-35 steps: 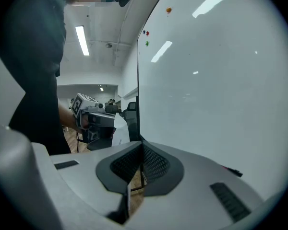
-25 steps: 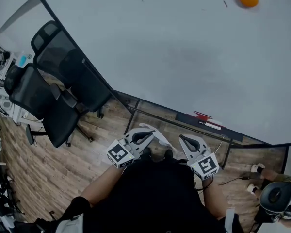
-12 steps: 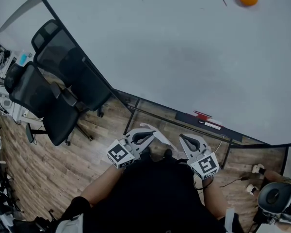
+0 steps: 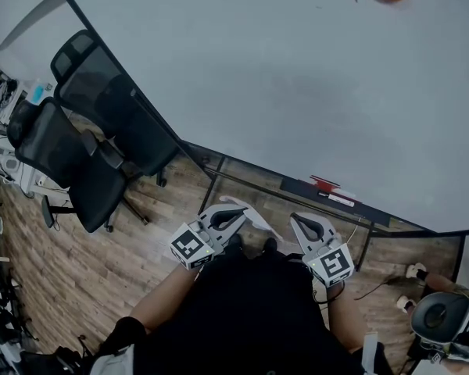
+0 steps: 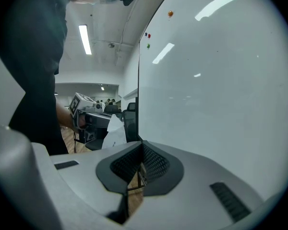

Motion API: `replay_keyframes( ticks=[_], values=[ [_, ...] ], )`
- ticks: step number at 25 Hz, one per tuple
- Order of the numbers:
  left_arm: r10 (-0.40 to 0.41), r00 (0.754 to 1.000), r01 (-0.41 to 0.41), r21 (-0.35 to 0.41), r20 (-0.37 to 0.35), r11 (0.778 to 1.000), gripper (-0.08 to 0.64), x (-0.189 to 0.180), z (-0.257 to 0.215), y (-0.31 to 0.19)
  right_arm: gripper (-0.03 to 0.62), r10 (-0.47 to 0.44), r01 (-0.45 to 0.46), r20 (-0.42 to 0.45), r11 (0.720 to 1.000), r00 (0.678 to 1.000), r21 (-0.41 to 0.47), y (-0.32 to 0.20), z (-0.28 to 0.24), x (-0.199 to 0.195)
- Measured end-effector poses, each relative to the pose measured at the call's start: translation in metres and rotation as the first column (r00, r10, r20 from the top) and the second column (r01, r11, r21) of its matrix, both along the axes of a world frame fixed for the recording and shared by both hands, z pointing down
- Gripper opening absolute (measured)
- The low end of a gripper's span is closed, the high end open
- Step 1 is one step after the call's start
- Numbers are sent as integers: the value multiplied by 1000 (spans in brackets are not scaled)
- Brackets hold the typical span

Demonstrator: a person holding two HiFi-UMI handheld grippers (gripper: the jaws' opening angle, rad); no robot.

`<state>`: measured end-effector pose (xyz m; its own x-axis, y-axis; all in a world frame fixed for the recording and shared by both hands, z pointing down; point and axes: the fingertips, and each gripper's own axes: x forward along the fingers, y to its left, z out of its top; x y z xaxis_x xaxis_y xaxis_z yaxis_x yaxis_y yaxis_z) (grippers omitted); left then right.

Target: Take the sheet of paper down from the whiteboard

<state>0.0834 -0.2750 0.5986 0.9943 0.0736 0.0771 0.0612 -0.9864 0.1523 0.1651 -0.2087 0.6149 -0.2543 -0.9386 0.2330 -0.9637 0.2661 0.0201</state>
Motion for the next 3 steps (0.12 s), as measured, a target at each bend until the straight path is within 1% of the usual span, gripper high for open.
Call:
replay_keyframes(
  ticks=[3],
  values=[
    [-5, 1000, 5, 3, 3, 1000, 11, 1, 3, 2, 18, 4, -4, -7, 1000, 1000, -2, 3, 1, 4]
  ],
)
